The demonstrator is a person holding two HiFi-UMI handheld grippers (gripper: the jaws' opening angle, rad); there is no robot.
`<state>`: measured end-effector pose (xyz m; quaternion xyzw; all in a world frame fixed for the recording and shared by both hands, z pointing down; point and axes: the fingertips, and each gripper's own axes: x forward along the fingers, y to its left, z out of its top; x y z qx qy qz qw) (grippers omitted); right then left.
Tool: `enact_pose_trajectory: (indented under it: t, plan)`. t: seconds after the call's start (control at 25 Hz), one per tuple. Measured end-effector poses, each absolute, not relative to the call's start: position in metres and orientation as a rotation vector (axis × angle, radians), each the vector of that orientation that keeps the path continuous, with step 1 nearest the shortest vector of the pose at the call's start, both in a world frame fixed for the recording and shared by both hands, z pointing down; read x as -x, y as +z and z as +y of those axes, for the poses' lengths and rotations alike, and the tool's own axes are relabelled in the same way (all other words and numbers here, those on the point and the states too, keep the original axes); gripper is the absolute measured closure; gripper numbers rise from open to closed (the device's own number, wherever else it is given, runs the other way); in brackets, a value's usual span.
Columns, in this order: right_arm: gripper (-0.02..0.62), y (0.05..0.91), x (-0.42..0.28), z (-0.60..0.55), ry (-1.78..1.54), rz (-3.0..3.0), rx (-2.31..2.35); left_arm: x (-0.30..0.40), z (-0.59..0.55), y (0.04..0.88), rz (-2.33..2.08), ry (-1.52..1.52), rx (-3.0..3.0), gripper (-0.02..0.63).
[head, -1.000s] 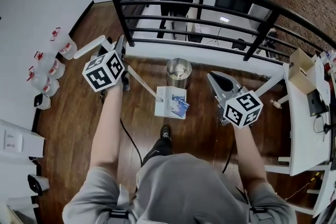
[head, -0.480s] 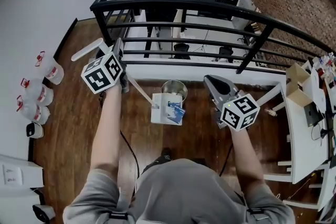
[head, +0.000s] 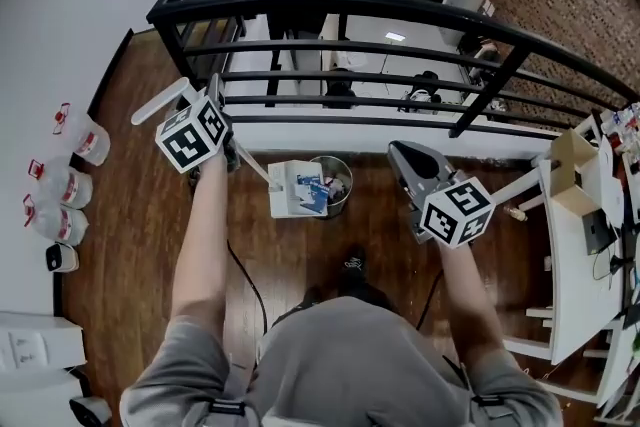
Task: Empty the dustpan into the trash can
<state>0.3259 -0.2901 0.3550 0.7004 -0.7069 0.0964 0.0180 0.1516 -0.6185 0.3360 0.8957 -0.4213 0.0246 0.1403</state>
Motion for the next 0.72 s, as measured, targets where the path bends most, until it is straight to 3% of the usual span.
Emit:
enact_pose_trajectory:
  t: [0.72]
  plan:
    - [0.597,0.358,-0.49,-0.361,0.356,-2.353,-2.148,-0.344,-0.632,0.309,-1.326,0.224,-2.797,0.396]
